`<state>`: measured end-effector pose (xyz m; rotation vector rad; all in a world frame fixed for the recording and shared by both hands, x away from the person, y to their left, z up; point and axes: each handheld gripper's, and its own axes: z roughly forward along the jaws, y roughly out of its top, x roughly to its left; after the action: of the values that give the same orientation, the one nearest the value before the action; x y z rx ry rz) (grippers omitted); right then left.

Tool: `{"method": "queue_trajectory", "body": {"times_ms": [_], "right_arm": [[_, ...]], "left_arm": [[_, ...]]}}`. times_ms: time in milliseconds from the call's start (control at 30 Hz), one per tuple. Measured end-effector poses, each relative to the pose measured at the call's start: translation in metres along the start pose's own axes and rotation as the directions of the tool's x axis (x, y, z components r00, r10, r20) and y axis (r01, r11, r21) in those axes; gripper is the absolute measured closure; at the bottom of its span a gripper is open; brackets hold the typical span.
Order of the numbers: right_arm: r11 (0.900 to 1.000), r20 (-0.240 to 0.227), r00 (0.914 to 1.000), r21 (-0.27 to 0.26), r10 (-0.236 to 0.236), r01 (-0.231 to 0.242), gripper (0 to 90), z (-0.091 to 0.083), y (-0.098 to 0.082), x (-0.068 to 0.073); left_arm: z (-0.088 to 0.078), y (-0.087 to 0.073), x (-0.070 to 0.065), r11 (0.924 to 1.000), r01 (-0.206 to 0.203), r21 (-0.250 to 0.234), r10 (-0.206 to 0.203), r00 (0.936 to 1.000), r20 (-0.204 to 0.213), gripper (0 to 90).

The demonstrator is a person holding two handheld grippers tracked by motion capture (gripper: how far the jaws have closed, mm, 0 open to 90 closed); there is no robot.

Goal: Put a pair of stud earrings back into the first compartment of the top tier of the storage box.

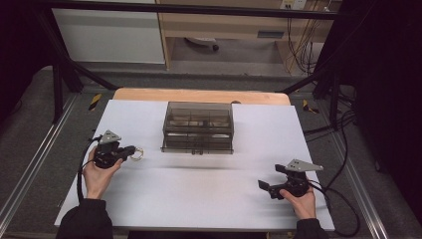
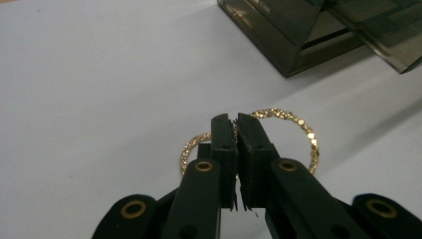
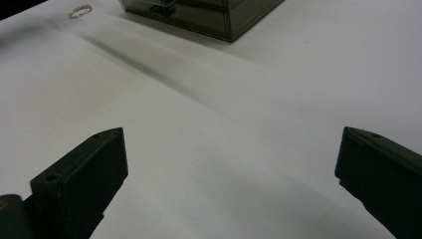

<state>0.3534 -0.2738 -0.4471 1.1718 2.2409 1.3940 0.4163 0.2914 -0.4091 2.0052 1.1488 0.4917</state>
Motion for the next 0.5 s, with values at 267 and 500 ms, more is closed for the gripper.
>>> {"method": "queue_trajectory", "body": {"times_ms": [267, 500], "right_arm": [[1.0, 0.001, 1.0, 0.001, -0.002, 0.002, 0.7, 0.0, 0.0, 0.0], [1.0, 0.0, 1.0, 0.004, 0.001, -0.001, 0.6, 0.0, 0.0, 0.0]], "left_arm": [[-0.008, 0.012, -0.015, 0.9998, -0.02, 0.001, 0.02, 0.9994, 0.029, 85.6], [-0.017, 0.023, -0.03, 0.9989, -0.046, -0.011, 0.047, 0.9982, 0.037, 85.6]]}}
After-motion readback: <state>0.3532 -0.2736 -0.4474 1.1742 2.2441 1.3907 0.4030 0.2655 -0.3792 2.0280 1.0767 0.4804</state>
